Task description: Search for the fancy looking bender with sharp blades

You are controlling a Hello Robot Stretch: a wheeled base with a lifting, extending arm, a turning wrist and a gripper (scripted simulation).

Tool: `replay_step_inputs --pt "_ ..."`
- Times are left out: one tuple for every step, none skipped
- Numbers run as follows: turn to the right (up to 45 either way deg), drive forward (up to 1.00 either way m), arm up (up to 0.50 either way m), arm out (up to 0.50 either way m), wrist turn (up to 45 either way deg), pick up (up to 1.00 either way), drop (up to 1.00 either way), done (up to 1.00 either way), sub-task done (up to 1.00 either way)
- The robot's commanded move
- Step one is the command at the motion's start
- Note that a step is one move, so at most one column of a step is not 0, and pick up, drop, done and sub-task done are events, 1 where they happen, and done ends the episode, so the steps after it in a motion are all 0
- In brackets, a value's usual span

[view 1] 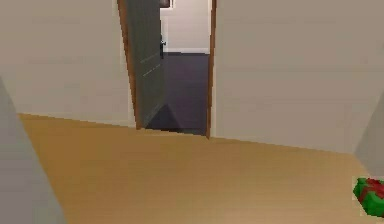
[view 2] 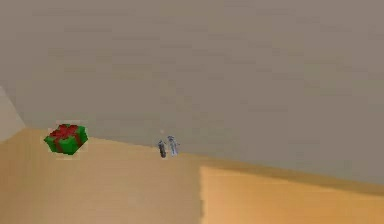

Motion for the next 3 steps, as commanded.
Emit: replay_step_inputs --pt "0.0 1.00 0.00 0.00 0.0 0.00 0.00 0.00 0.00" --pt "0.0 1.00 0.00 0.00 0.0 0.00 0.00 0.00 0.00" --pt "-6.0 0.00 0.00 0.00 0.0 0.00 0.00 0.00 0.00"
